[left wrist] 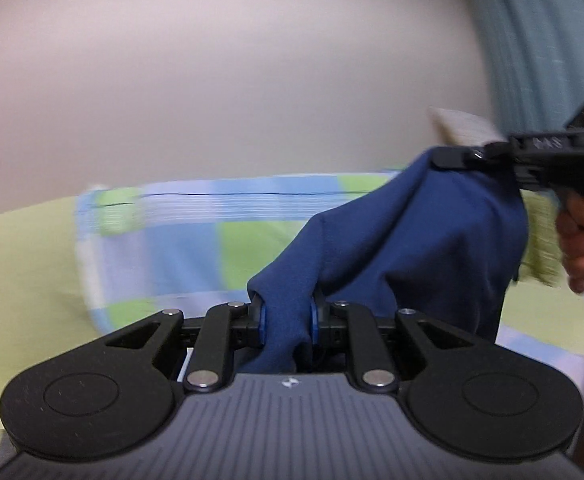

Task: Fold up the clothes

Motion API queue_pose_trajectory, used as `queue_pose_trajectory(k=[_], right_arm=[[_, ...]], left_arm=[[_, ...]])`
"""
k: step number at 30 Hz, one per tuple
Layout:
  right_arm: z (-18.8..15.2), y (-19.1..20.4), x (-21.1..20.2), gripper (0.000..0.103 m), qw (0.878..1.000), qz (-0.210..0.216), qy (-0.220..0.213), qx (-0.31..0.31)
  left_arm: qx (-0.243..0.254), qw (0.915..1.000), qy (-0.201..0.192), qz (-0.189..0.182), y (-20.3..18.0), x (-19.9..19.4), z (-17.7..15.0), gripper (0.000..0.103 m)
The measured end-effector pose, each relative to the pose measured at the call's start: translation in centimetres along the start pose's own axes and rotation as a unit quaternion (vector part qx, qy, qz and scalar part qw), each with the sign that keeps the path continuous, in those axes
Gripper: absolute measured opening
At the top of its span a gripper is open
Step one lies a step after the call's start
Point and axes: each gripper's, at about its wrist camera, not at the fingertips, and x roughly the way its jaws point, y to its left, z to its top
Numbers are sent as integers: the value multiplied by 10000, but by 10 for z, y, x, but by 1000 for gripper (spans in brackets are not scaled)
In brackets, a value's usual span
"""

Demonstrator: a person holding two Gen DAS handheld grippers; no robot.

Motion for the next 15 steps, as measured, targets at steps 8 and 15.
queue_pose_trajectory(k=[8, 15], right_arm=[[-10, -9, -108, 5, 9972, -589, 127, 447], [-13, -33, -179, 5, 9912, -1195, 12, 571]], left_arm=[[212, 9928, 330, -1129, -74, 2, -3, 20], [225, 9787, 350, -2010, -116, 27, -3, 20]])
